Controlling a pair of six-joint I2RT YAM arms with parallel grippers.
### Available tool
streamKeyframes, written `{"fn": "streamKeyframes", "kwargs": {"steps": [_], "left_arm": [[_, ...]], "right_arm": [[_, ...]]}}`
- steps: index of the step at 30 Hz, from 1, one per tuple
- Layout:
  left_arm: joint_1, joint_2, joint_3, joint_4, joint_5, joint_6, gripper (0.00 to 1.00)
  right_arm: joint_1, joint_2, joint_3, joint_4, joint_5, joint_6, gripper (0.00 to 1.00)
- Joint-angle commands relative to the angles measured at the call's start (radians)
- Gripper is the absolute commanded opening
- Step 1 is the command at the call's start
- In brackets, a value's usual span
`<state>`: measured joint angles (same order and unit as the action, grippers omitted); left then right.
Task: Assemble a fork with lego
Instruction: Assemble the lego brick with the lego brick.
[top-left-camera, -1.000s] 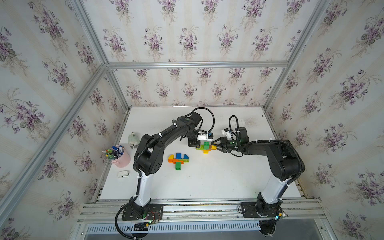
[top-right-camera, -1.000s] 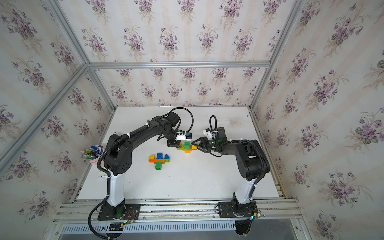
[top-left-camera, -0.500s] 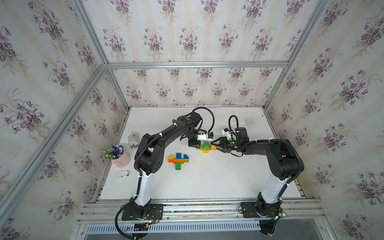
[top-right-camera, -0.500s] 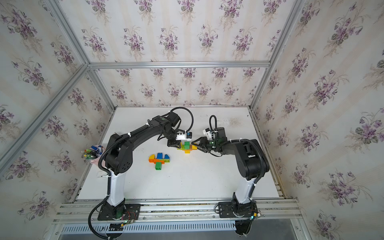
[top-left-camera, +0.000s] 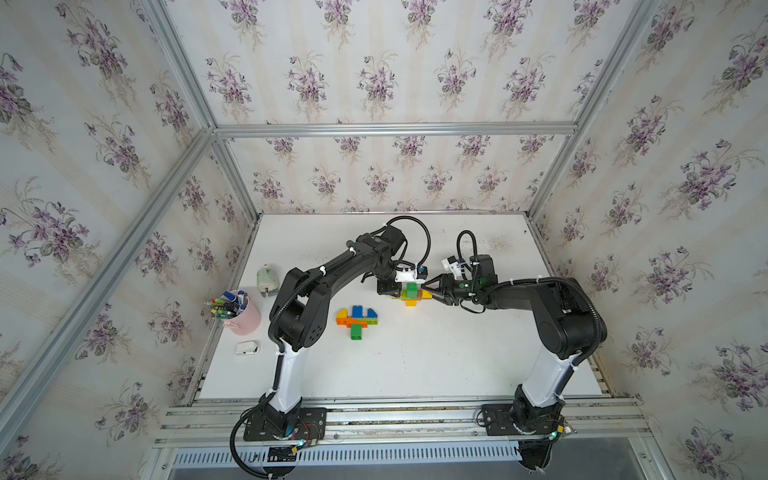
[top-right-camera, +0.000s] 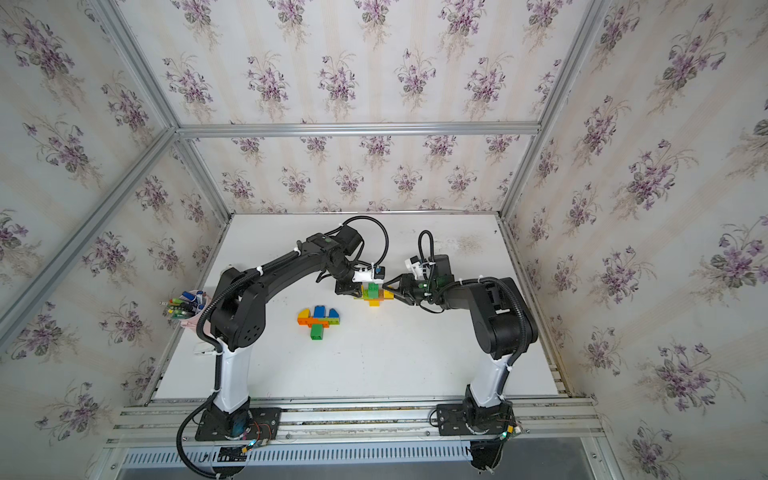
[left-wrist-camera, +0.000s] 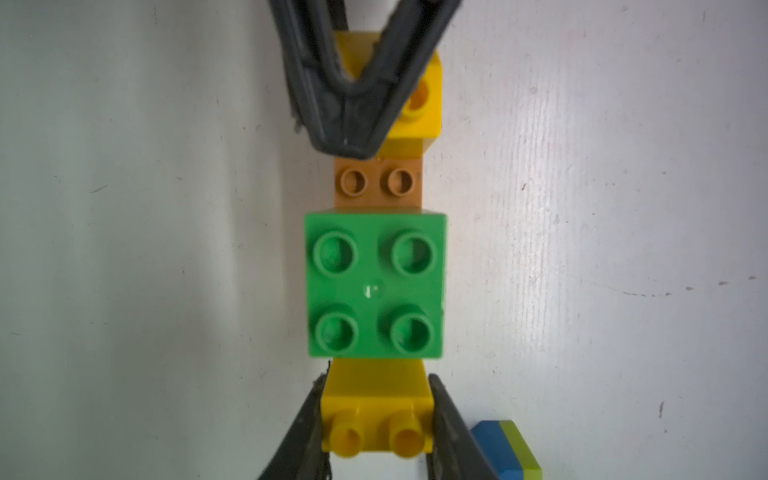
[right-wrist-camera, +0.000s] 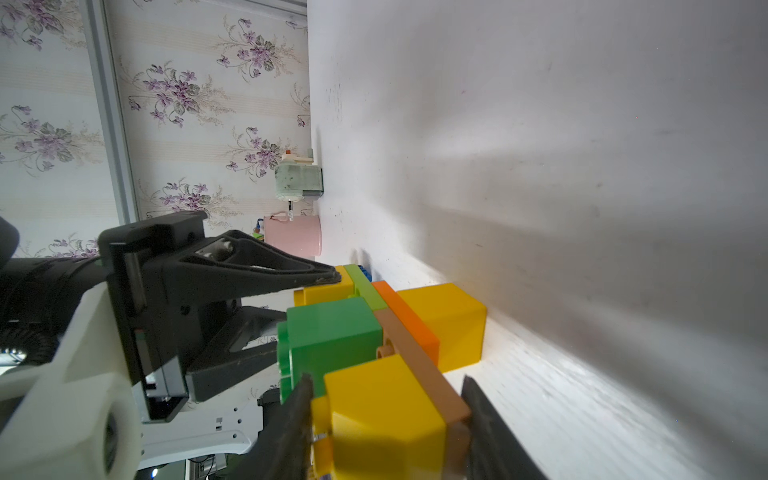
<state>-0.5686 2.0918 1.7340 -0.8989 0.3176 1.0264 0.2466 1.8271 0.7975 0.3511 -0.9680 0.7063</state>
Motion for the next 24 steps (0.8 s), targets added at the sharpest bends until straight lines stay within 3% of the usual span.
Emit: {"fn": "streamKeyframes", "kwargs": {"steps": [1,6,14,19,24], "left_arm": [[-0.001,0.014,0.018,-0.048,-0.073,0.011,0.14],[-0.004,0.020,0.045,-0.076,-0.066,0.009,0.33],[-0.004,0.031,0.044,-0.080,-0.066,-0.012,0.39],[-0.003,0.013,0.041,-0.063,-0.055,-0.027,0.53],[-0.002,-0.005,0.039,-0.048,-0.057,-0.037,0.61]], "right_arm": [[0.003,0.005,0.004,-0.069,0.051,-0.021,0.51],[0.003,-0.007,0.007,-0.078,0.051,-0.029,0.55],[0.002,-0.039,0.032,-0.120,0.056,-0.058,0.61],[0.002,-0.052,0.034,-0.143,0.066,-0.079,0.65],[0.002,-0.076,0.043,-0.173,0.072,-0.109,0.69]]}}
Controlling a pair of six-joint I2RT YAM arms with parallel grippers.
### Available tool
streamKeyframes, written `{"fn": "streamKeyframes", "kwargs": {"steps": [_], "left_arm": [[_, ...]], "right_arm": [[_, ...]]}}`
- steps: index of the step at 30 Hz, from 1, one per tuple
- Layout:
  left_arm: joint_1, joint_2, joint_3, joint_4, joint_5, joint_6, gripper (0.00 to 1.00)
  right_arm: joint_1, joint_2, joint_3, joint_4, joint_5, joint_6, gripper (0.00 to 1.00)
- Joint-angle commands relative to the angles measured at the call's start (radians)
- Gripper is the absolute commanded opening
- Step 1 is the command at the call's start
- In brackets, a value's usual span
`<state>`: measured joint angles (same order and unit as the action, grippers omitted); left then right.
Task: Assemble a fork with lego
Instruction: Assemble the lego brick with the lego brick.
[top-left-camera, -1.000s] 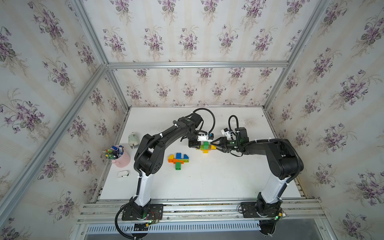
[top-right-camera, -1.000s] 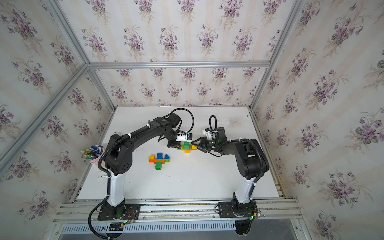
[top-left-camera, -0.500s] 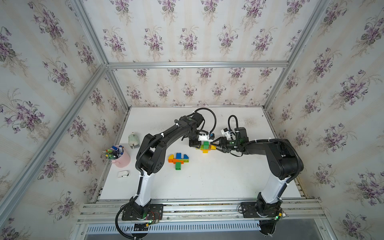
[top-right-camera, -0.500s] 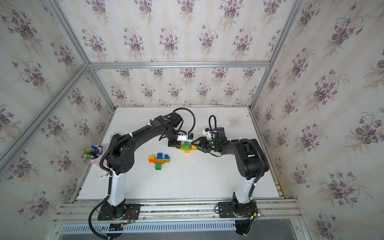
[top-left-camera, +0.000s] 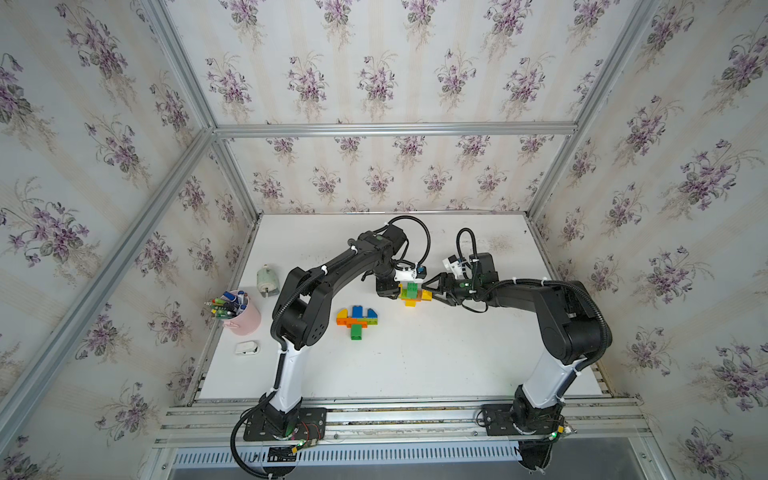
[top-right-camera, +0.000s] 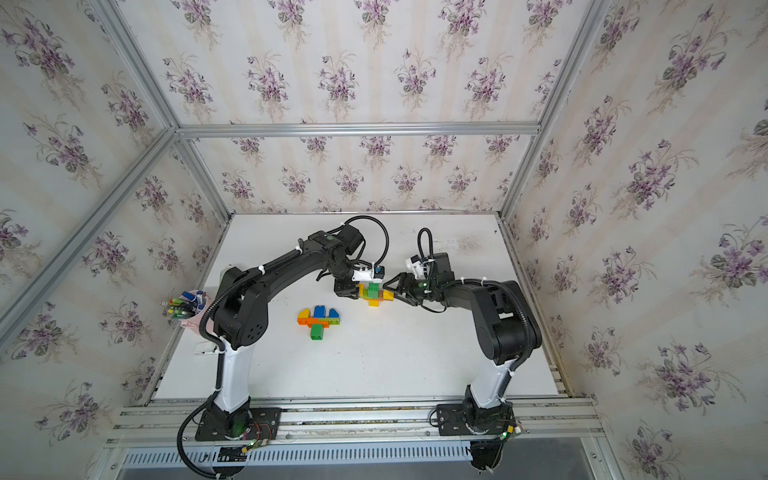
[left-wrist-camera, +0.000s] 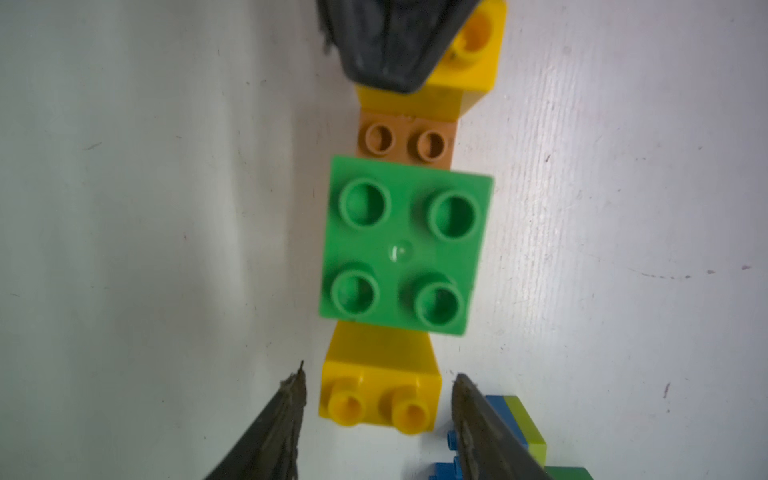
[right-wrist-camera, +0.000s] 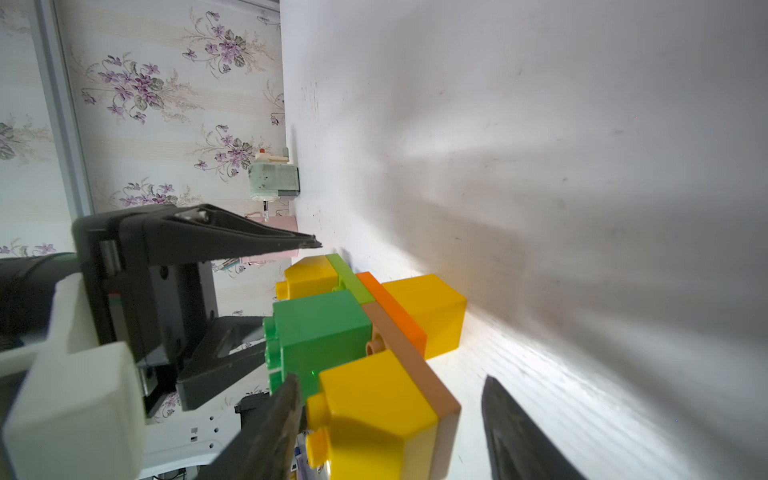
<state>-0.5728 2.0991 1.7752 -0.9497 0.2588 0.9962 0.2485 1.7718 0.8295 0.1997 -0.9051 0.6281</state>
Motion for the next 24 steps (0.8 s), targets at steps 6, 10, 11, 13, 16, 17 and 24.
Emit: {"fn": "streamKeyframes", "kwargs": {"steps": [6,10,11,13,16,17,24], "left_arm": [[0.009,-0.039,-0.030,0.008,-0.001,-0.023,0.63],[0.023,-0.080,-0.072,0.036,0.000,-0.054,0.63],[0.028,-0.095,-0.087,0.048,0.006,-0.065,0.63],[0.040,-0.130,-0.119,0.078,0.017,-0.090,0.63],[0.070,-0.194,-0.173,0.131,0.045,-0.156,0.63],[0.082,-0.222,-0.196,0.159,0.058,-0.180,0.63],[0.136,-0.341,-0.269,0.251,0.116,-0.398,0.65]], "right_arm": [[-0.012,-0.062,0.036,-0.122,0.063,-0.109,0.70],[-0.028,-0.093,0.049,-0.202,0.131,-0.168,0.70],[-0.030,-0.105,0.056,-0.231,0.160,-0.191,0.70],[-0.031,-0.134,0.071,-0.284,0.226,-0.245,0.70],[-0.032,-0.194,0.077,-0.311,0.283,-0.348,0.66],[-0.031,-0.220,0.077,-0.312,0.281,-0.390,0.66],[0.008,-0.308,0.157,-0.400,0.321,-0.690,0.65]]}}
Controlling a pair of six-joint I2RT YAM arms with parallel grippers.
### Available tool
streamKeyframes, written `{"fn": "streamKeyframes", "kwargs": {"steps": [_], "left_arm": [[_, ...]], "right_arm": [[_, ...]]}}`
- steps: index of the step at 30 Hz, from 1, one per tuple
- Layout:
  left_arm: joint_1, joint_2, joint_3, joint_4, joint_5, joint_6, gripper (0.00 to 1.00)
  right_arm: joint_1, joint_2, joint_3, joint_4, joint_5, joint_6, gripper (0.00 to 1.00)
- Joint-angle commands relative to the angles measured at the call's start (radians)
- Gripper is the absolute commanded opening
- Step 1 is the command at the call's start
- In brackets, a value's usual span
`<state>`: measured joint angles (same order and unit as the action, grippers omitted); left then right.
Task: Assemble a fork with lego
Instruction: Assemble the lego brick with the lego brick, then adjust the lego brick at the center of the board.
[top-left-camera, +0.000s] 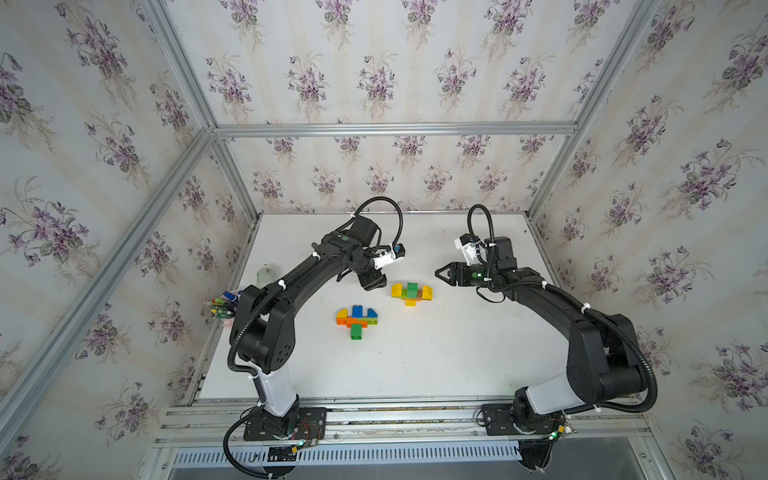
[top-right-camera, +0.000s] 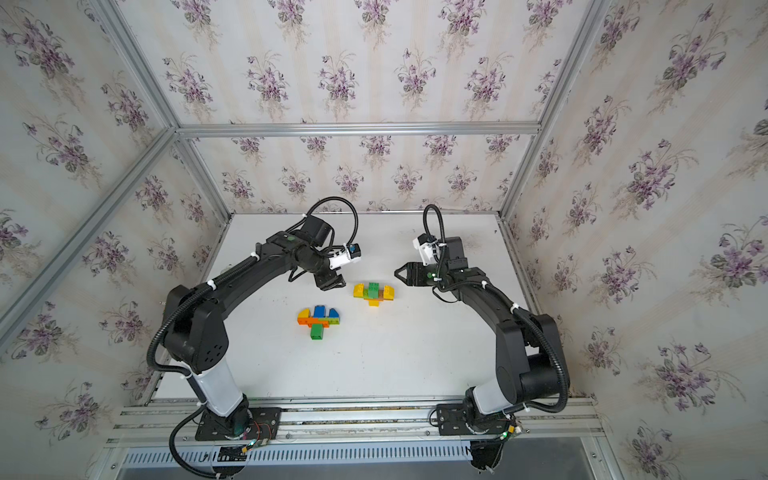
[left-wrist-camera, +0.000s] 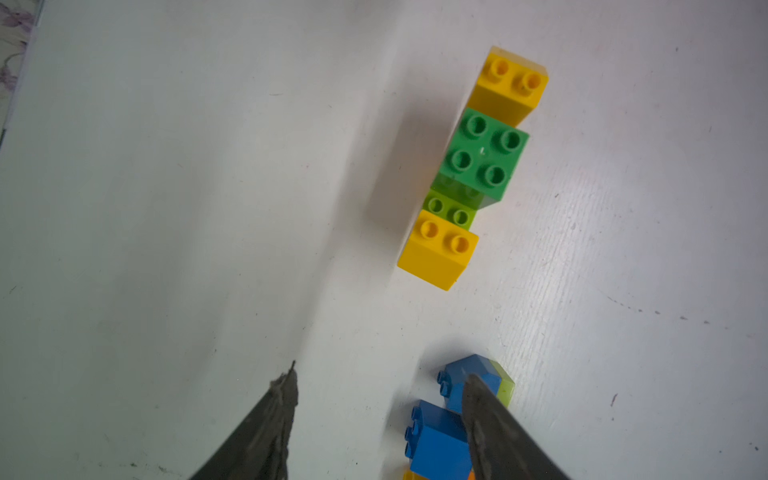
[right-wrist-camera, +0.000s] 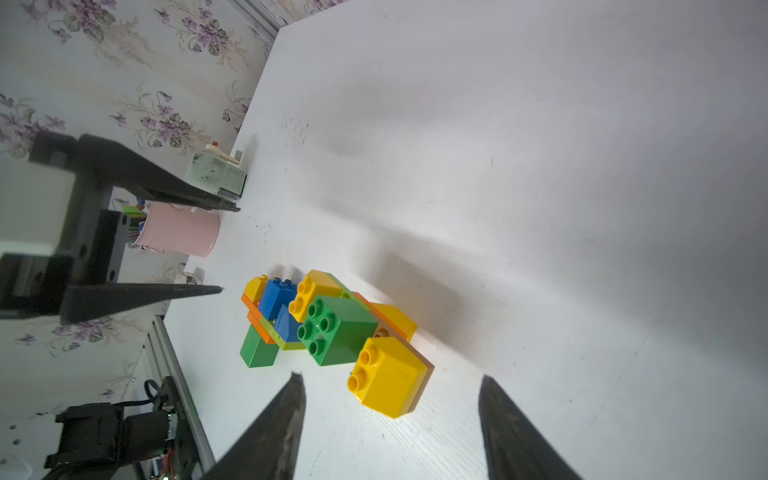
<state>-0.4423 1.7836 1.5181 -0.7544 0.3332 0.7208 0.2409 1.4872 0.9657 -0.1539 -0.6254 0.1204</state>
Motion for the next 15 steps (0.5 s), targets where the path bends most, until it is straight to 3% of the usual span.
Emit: {"fn": "streamKeyframes", "kwargs": {"steps": [1,10,15], "left_arm": [[0.009,-0.036,-0.016,0.055,0.042,-0.139,0.66],[0.133,-0.139,-0.092,0.078,0.205,-0.373,0.67],[0.190,-0.223,-0.230,0.218,0.136,-0.493,0.66]], "right_arm": [[0.023,-0.032,0.022,-0.047,0.045,-0.216,0.65],[0.146,-0.078,0.018,-0.063,0.022,-0.596,0.68],[0.196,0.021,0.128,-0.188,0.057,-0.751,0.69]]}}
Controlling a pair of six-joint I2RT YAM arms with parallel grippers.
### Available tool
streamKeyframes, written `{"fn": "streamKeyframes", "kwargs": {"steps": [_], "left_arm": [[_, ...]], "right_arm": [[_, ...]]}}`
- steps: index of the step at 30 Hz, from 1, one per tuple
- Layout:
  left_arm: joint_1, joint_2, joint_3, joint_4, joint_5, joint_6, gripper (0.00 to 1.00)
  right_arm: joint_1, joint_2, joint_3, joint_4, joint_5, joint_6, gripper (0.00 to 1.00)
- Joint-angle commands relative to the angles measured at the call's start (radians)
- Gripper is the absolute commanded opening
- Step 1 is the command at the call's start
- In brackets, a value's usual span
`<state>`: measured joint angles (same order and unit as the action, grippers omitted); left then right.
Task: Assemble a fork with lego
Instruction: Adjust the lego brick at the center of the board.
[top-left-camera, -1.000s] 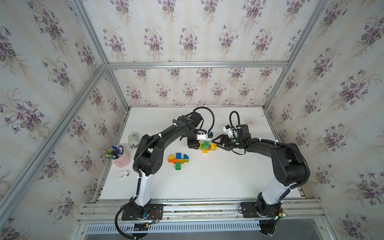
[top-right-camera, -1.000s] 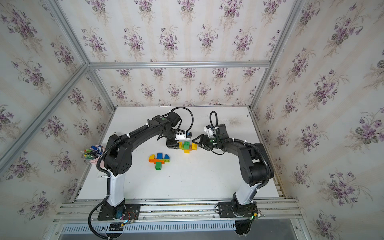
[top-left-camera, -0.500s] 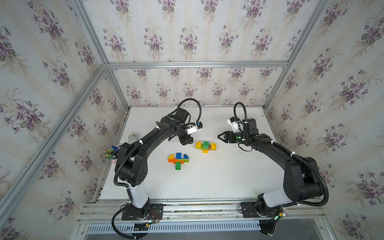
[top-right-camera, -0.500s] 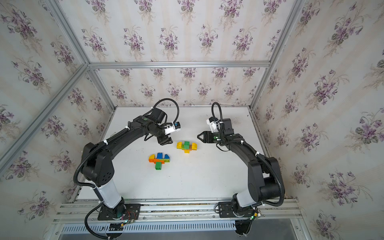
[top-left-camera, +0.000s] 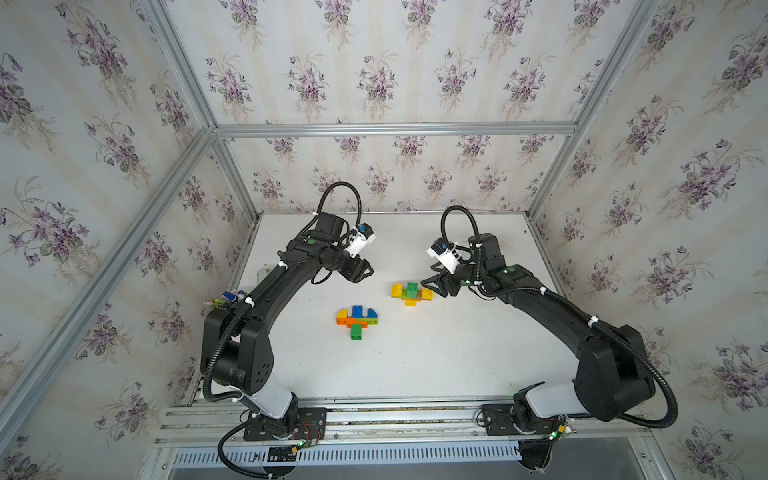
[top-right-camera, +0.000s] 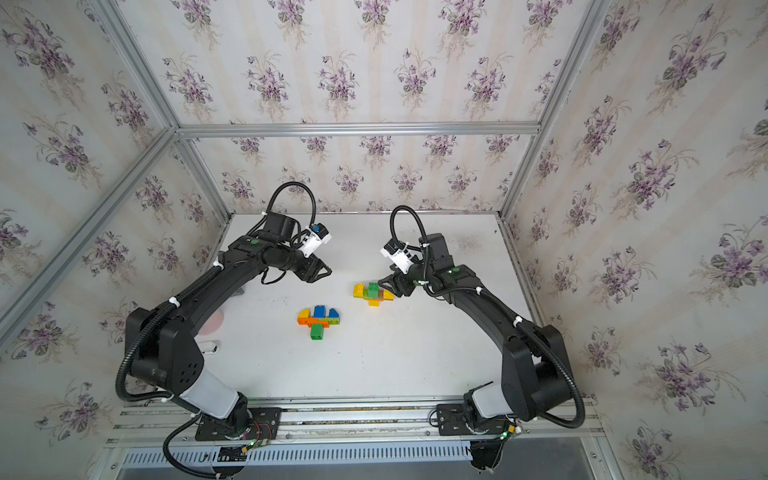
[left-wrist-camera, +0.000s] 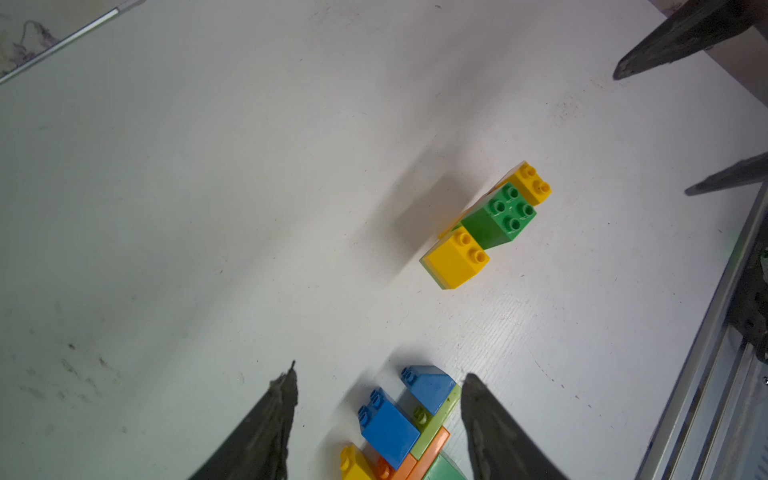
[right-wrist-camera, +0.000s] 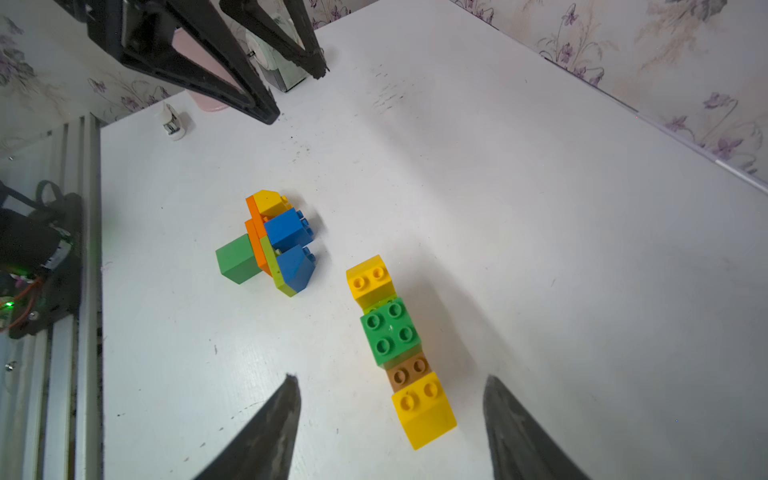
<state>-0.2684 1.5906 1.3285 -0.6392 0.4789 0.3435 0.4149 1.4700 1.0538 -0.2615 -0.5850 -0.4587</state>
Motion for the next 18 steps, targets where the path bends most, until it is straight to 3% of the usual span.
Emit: {"fn": "streamKeyframes", "kwargs": {"steps": [1,11,18], "left_arm": [[0.025,-0.036,-0.049,0.109,-0.019,-0.133,0.66],[0.082,-0.009,-0.049,0.113,-0.023,-0.197,0.70],[0.103,0.050,-0.007,0.088,0.011,-0.184,0.68]], "right_arm": [[0.028,0.058,0.059,-0.101,0.027,-0.192,0.69],[0.079,0.257,0.223,-0.251,0.097,-0.293,0.71],[0.085,0.358,0.296,-0.303,0.106,-0.304,0.64]]}}
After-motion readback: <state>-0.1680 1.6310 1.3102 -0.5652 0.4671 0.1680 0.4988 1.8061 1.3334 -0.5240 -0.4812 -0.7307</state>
